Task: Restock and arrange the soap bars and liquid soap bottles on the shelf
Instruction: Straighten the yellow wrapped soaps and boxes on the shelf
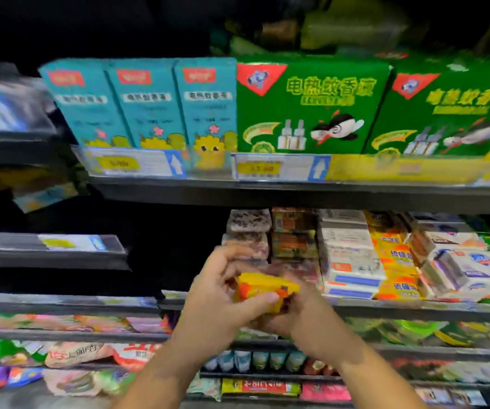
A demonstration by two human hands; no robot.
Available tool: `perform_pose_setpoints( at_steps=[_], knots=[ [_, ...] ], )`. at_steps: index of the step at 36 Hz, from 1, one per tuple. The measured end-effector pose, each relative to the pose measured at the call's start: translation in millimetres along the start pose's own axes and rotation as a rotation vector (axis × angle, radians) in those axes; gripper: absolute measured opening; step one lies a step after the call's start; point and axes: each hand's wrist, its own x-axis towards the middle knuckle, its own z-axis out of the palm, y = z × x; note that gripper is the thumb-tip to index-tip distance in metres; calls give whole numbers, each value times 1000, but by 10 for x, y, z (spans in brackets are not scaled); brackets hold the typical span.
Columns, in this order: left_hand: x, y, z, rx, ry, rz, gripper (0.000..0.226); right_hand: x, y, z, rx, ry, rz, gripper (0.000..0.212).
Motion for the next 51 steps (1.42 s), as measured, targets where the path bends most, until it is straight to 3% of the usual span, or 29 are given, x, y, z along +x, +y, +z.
perform_pose_setpoints(
  at_steps=[3, 7, 14, 18, 22, 24, 28, 30, 32, 35, 38, 41, 46, 51],
  knots=[
    [3, -42, -278, 84, -5, 30, 56, 87, -35, 203, 85, -4, 3, 55],
    [65, -199, -695, 89, 29, -9, 54, 178, -62, 220, 24, 95, -32, 56],
    [68, -275, -916, 331, -205, -36, 61, 254, -301, 353, 182, 269, -190, 54],
    [76, -286, -1007, 447, -188, 72, 61, 265, -407, 631, 81, 262, -176, 53],
    [130, -254, -1212, 376, -145, 75, 59, 209, -504, 572, 33, 303, -134, 48],
    [156, -186, -1237, 205, -141, -7, 57, 202, -551, 487, 61, 317, -110, 38],
    [209, -40, -1126, -274, -149, -283, 47, 241, -548, 410, 164, 274, 8, 43],
    [223, -5, -1060, -351, -156, -503, 26, 263, -475, 440, 207, 268, 126, 22],
    [222, -70, -1002, -366, -158, -675, 15, 287, -318, 487, 241, 239, 272, 21],
    [196, -182, -915, -362, -162, -739, 15, 281, -108, 539, 336, 209, 414, 12],
    [162, -212, -877, -349, -179, -695, 20, 252, -40, 452, 333, 204, 387, 7],
    [171, -184, -884, -245, -230, -506, 33, 211, -149, 279, 223, 196, 252, 27],
    [248, -178, -901, -93, -210, -178, 30, 178, -334, 82, 92, 38, 119, 46],
    [304, -258, -832, -139, -85, -167, 32, 304, -303, 109, 53, 80, 119, 29]
  ],
)
